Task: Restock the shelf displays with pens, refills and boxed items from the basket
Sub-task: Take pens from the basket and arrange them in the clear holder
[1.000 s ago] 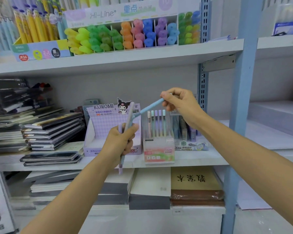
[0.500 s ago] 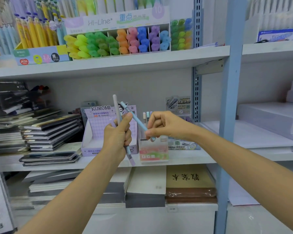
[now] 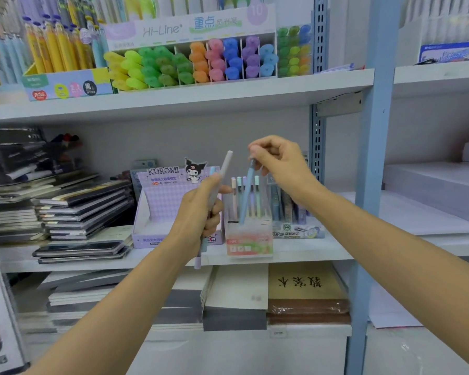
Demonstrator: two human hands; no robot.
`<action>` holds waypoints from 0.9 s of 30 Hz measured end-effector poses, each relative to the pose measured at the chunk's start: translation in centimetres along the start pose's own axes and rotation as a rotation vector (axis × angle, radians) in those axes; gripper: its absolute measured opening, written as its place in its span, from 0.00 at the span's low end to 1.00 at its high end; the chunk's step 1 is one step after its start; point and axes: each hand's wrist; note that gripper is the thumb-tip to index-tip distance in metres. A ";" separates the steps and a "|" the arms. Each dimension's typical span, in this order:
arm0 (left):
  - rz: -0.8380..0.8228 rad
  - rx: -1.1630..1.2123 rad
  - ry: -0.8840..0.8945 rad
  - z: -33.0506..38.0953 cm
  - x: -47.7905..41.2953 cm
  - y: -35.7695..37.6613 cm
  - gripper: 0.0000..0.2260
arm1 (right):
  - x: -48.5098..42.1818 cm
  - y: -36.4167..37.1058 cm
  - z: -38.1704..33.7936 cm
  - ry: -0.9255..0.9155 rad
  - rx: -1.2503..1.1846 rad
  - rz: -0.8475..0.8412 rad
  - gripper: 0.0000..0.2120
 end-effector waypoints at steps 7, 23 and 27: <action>0.037 -0.029 0.080 -1.1 -0.7 -1.1 0.13 | -1.2 -1.0 2.3 0.018 0.131 0.181 0.03; 0.170 -0.029 -0.026 -2.1 -1.4 -2.9 0.06 | -1.4 2.2 6.7 -0.069 0.416 -0.028 0.07; 0.170 -0.026 -0.017 -2.4 -1.5 -3.3 0.01 | -1.7 2.7 6.8 -0.071 0.386 -0.026 0.07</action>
Point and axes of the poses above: each hand's wrist, its own x-axis away from the middle knuckle, its own y-axis out of the palm, z = x × y, and after that the axes turned 4 degrees about -y, right-handed
